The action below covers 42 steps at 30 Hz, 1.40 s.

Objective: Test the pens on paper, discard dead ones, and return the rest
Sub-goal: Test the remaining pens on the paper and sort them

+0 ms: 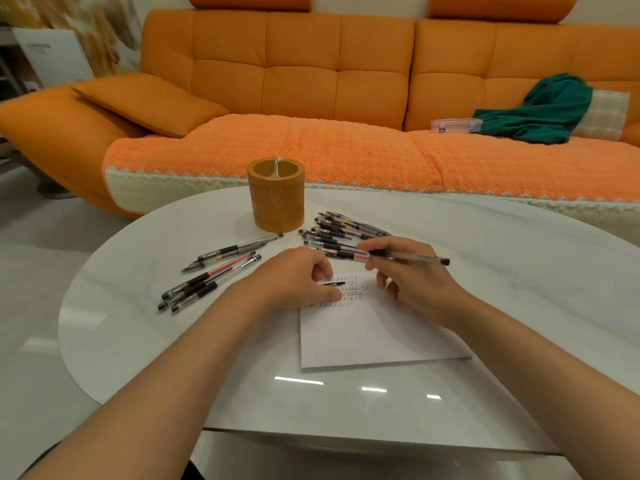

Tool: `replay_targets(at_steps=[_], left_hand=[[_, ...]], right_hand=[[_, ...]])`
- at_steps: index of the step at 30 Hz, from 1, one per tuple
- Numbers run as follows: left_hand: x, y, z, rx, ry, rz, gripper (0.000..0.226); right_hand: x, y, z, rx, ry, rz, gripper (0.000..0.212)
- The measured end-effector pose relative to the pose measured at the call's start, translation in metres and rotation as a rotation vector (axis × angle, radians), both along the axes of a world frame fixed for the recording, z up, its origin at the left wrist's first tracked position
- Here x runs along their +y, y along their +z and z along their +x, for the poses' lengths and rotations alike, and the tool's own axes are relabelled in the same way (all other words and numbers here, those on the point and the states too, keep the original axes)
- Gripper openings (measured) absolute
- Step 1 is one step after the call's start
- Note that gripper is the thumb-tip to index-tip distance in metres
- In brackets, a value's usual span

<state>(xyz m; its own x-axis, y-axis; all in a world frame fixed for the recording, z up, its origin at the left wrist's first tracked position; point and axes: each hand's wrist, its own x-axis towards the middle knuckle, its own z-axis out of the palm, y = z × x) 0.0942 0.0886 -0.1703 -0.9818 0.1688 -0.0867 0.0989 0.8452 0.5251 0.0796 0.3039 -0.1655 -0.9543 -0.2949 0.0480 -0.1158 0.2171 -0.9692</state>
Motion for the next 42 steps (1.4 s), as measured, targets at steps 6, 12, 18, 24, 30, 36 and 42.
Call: replay_targets(at_steps=[6, 12, 18, 24, 30, 36, 42], left_hand=[[-0.008, 0.01, 0.006, 0.008, -0.006, -0.015, 0.03], [-0.006, 0.012, 0.009, 0.048, -0.002, -0.079, 0.012], [-0.01, 0.012, 0.007, 0.13, 0.056, 0.01, 0.011], [-0.009, 0.014, 0.008, 0.163, 0.056, 0.048, 0.011], [-0.011, 0.012, 0.008, 0.19, 0.08, 0.076, 0.011], [-0.008, 0.013, 0.008, 0.156, 0.031, 0.107, 0.006], [-0.001, 0.016, 0.011, 0.115, -0.02, 0.185, 0.017]], right_hand=[[0.004, 0.012, 0.0, -0.173, 0.126, -0.217, 0.035], [0.0, 0.018, -0.003, -0.258, 0.103, -0.243, 0.032], [0.005, 0.005, -0.015, 0.248, 0.014, 0.482, 0.022], [0.004, 0.003, -0.012, 0.332, 0.013, 0.624, 0.022], [0.0, 0.004, -0.01, 0.353, 0.018, 0.672, 0.022], [-0.004, 0.002, -0.008, 0.382, 0.047, 0.644, 0.02], [-0.002, 0.003, -0.008, 0.438, 0.123, 0.622, 0.027]])
